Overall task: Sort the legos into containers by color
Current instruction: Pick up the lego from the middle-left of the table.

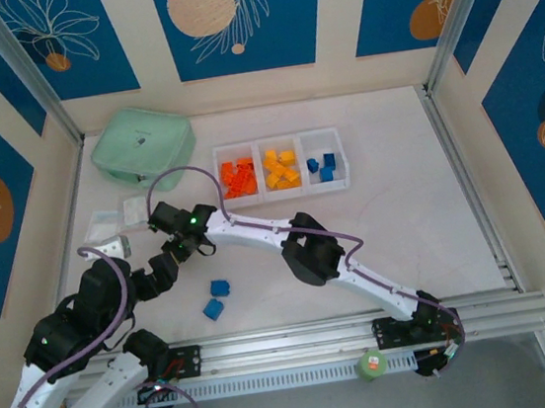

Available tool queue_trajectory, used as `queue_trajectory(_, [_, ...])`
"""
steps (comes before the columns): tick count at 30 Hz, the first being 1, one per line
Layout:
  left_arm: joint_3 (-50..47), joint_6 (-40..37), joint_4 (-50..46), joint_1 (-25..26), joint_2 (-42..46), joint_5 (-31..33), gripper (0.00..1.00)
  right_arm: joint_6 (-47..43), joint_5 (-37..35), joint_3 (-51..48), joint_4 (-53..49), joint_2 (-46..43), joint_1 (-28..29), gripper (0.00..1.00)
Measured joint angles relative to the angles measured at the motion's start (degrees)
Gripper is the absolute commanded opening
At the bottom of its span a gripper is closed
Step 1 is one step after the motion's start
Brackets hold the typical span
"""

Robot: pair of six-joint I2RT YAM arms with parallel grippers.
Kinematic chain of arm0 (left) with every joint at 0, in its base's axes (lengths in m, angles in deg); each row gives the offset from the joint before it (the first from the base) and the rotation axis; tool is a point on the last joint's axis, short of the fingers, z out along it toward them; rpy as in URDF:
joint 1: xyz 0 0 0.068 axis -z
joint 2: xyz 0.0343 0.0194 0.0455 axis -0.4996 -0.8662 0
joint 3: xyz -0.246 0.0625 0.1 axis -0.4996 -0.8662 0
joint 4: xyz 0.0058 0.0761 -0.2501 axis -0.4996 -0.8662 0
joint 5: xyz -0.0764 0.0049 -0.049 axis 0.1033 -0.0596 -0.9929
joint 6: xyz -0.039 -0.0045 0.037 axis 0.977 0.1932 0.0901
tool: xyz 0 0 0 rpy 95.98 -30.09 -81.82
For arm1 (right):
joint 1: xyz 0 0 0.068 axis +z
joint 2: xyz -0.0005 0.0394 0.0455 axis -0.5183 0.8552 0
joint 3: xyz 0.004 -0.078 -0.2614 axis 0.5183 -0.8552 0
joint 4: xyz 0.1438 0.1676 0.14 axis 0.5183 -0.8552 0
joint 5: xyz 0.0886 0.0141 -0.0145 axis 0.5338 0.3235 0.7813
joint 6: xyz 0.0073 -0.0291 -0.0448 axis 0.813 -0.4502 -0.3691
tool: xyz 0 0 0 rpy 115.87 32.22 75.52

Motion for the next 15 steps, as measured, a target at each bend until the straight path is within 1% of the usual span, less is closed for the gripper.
queue_trajectory(2, [0.0, 0.0, 0.24, 0.0, -0.39, -0.11, 0.99, 0.02, 0.02, -1.38, 0.07, -0.94, 0.0, 0.3])
queue_trajectory(6, [0.0, 0.0, 1.33, 0.0, -1.16, -0.85, 0.99, 0.11, 0.04, -8.85, 0.48, -7.15, -0.35, 0.29])
queue_trajectory(11, [-0.02, -0.24, 4.76, 0.0, -3.37, -3.37, 0.99, 1.55, 0.31, -23.19, 3.54, -21.07, -1.88, 0.29])
queue_trajectory(15, [-0.46, -0.81, 9.64, -0.02, -6.82, -6.99, 0.99, 3.58, 0.28, -35.08, 6.56, -33.59, -5.49, 0.29])
